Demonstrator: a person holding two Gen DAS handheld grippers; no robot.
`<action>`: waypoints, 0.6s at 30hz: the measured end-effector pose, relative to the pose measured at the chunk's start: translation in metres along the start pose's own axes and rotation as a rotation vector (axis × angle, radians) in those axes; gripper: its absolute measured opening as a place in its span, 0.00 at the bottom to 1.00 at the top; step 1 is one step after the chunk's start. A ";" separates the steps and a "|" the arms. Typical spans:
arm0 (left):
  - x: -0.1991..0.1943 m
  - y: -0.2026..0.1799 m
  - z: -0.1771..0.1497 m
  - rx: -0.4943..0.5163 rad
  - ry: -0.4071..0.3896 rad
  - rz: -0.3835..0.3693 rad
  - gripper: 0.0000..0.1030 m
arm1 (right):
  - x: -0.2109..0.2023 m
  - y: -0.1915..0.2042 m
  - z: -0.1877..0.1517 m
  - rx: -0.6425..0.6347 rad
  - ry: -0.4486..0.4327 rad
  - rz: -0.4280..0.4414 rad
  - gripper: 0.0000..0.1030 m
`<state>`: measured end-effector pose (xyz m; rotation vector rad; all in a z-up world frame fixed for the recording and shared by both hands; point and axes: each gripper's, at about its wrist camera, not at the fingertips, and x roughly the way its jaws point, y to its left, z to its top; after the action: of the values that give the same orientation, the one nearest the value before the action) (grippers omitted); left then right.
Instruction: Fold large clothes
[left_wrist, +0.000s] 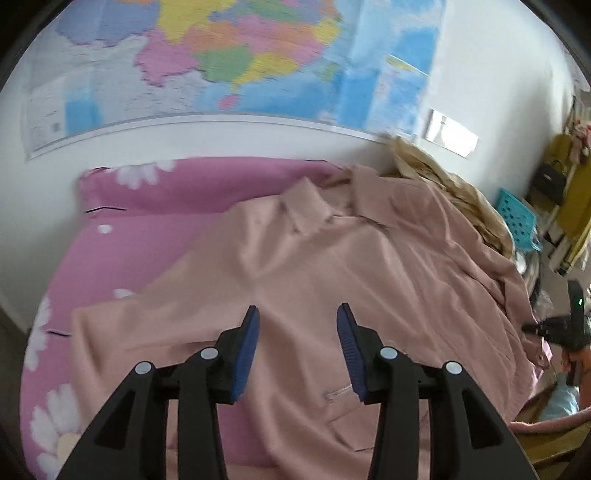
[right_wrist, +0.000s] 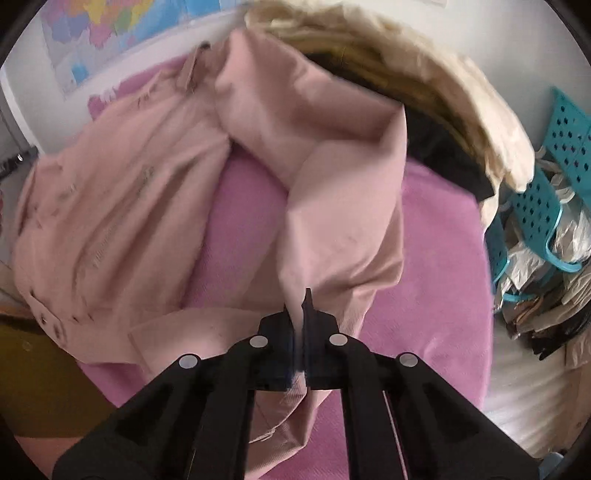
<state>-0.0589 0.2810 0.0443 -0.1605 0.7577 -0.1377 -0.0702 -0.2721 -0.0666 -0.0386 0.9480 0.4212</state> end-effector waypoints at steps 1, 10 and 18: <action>0.001 -0.003 0.000 0.007 -0.001 -0.015 0.41 | -0.017 0.001 0.009 0.024 -0.054 0.062 0.04; -0.006 -0.015 0.007 0.016 -0.058 -0.170 0.41 | -0.130 0.065 0.119 -0.042 -0.438 0.419 0.04; -0.022 0.012 0.007 -0.054 -0.117 -0.239 0.43 | -0.056 0.175 0.195 -0.177 -0.333 0.635 0.05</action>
<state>-0.0689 0.2971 0.0621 -0.3076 0.6238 -0.3320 -0.0106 -0.0877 0.1193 0.1726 0.5738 1.0633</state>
